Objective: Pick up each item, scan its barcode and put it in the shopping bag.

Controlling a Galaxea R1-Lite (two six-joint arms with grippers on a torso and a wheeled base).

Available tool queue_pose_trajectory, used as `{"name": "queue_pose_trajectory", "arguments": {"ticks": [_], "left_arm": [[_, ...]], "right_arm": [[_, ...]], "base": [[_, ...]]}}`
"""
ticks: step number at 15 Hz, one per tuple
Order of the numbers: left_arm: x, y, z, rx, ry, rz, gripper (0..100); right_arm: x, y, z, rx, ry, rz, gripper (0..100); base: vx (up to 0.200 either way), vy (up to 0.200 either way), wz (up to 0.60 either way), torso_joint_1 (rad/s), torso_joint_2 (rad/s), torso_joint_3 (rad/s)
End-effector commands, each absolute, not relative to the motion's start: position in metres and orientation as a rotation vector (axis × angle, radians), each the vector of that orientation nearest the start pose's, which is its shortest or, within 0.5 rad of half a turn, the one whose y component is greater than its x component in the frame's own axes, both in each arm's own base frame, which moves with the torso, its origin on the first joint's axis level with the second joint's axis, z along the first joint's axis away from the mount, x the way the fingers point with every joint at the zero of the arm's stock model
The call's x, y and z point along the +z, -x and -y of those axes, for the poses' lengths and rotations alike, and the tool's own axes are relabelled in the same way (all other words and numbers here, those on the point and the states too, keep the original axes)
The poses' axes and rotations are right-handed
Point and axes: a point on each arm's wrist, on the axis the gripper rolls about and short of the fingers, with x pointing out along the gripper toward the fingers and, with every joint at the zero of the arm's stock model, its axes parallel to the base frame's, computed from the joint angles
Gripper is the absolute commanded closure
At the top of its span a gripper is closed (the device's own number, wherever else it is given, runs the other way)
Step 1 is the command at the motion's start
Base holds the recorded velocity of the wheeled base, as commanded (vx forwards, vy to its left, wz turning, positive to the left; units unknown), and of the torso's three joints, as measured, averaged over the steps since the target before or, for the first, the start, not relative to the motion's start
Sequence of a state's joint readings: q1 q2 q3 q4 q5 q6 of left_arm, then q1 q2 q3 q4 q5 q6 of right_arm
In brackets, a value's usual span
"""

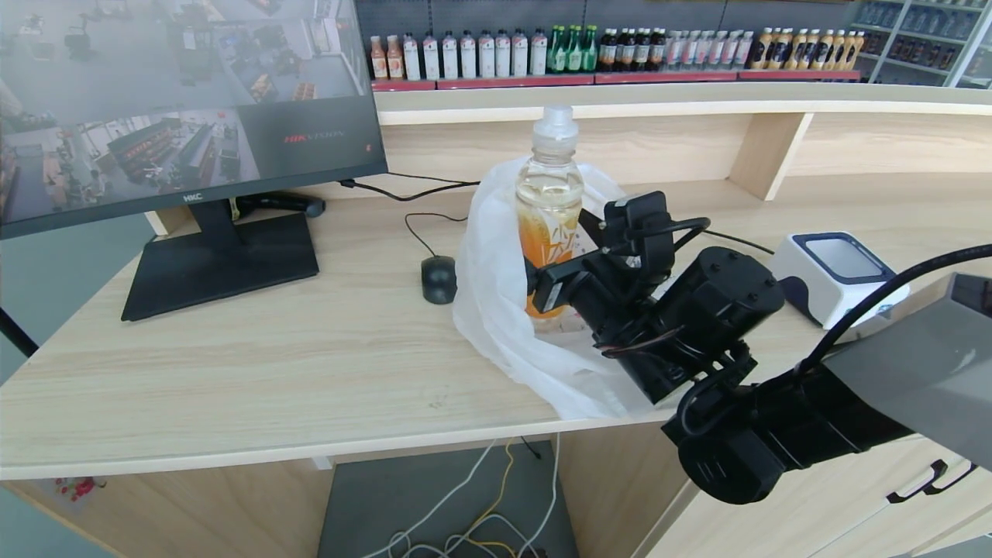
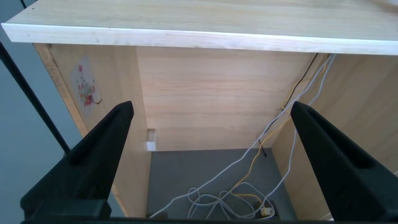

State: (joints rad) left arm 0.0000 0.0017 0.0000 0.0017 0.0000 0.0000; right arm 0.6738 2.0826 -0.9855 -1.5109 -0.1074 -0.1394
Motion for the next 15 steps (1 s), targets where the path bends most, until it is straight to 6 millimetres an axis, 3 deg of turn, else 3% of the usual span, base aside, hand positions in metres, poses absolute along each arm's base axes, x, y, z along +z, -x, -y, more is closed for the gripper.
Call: {"name": "queue_pose_trajectory", "arguments": {"ticks": [1, 5, 15], "left_arm": [[0.075, 0.023, 0.0, 0.0, 0.0, -0.003, 0], [0.075, 0.023, 0.0, 0.0, 0.0, -0.003, 0], [0.075, 0.023, 0.0, 0.0, 0.0, -0.003, 0]], "right_arm": [[0.189, -0.3, -0.236, 0.529, -0.031, 0.439, 0], [0.198, -0.287, -0.227, 0.531, -0.046, 0.441, 0], [0.22, -0.234, -0.192, 0.55, -0.056, 0.452, 0]], "base": [[0.0, 0.0, 0.0, 0.0, 0.0, 0.0], [0.0, 0.0, 0.0, 0.0, 0.0, 0.0], [0.0, 0.0, 0.0, 0.0, 0.0, 0.0]]}}
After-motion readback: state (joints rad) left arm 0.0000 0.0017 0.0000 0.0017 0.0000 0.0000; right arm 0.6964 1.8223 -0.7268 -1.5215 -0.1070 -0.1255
